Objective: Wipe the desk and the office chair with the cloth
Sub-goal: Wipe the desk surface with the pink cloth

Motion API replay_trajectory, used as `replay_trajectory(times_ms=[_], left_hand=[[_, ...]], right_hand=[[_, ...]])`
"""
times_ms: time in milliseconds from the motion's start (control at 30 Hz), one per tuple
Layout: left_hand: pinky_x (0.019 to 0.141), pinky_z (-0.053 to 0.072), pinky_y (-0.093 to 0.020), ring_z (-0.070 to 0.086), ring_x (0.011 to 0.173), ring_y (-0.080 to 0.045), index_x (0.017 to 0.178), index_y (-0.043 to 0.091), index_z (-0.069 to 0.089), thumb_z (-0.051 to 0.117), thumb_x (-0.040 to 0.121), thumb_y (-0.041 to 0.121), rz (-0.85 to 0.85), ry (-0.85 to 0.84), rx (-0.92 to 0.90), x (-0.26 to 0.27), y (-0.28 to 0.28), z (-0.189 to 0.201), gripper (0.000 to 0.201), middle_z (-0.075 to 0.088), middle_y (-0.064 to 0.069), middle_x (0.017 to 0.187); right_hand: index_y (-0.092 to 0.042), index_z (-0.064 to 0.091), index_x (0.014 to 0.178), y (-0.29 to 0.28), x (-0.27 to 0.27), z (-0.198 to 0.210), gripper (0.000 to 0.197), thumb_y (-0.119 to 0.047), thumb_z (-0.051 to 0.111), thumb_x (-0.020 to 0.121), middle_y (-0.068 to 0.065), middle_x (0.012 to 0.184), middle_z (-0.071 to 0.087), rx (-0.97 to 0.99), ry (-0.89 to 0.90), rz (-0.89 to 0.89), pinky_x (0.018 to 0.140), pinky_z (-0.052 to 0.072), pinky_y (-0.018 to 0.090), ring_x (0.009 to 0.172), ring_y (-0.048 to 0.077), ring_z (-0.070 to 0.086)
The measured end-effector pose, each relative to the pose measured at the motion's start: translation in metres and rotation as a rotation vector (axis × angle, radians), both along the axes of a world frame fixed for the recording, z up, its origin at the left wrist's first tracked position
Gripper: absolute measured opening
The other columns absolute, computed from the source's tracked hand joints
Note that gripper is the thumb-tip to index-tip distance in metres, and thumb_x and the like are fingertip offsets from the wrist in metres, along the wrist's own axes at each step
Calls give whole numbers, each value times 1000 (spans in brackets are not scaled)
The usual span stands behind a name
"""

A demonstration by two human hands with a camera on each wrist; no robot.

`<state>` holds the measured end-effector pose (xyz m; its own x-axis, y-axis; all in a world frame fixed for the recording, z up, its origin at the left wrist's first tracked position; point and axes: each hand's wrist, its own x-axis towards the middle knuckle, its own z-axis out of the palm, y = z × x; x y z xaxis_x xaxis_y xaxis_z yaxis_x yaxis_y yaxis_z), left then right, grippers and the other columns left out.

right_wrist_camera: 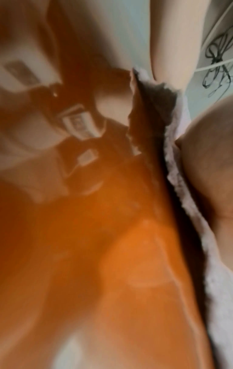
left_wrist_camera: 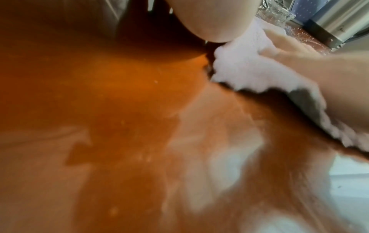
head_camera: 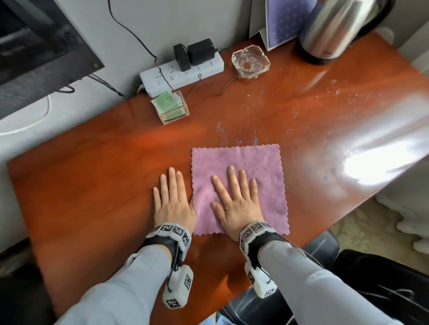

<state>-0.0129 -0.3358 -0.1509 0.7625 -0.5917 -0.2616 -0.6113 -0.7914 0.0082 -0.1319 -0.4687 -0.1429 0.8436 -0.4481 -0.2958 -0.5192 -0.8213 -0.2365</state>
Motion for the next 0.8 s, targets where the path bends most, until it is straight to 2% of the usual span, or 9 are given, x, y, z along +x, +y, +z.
replay_trajectory(times_ms=[67,167,300,467,600,800], left_hand=[[124,7,-51,-7,153,-30,158,9,-5,41,90,32,-3,18,-9,0,0,0,85,-15,-10,165],[124,6,-51,-8,153,-30,158,9,-6,35,94,37,-4,25,-35,0,1,0,81,-15,-9,165],[124,6,-50,-6,154,-30,159,10,-4,39,95,42,-27,43,-44,4,6,-2,83,-13,-9,166],[124,4,-49,-7,154,-29,159,10,-5,41,98,43,-59,59,-58,8,9,1,83,-14,-9,165],[123,-1,-51,-8,154,-27,158,8,-7,37,97,44,-73,28,-34,7,8,0,84,-15,-10,165],[123,5,-52,-6,154,-27,158,6,-3,25,99,46,-118,-8,-49,6,8,1,76,-13,-13,165]], right_hand=[[-38,-10,154,13,-15,3,63,-57,17,100,6,162,-20,7,5,18,118,-5,57,149,36,-16],[-39,-11,154,29,-32,7,65,-58,19,99,6,162,-21,29,34,28,117,-5,58,149,36,-17],[-36,-4,156,28,-21,19,74,-50,35,94,11,163,-16,-2,26,-58,115,-5,66,148,39,-14],[-44,-18,151,25,0,8,68,-62,20,98,4,160,-28,-2,91,-65,115,-9,64,147,38,-22],[-46,-19,149,20,5,5,67,-65,17,97,0,159,-30,-15,98,-67,115,-14,60,147,35,-24],[-51,-25,145,-39,52,4,67,-70,12,92,-3,156,-36,-2,148,-55,114,-17,60,145,32,-29]])
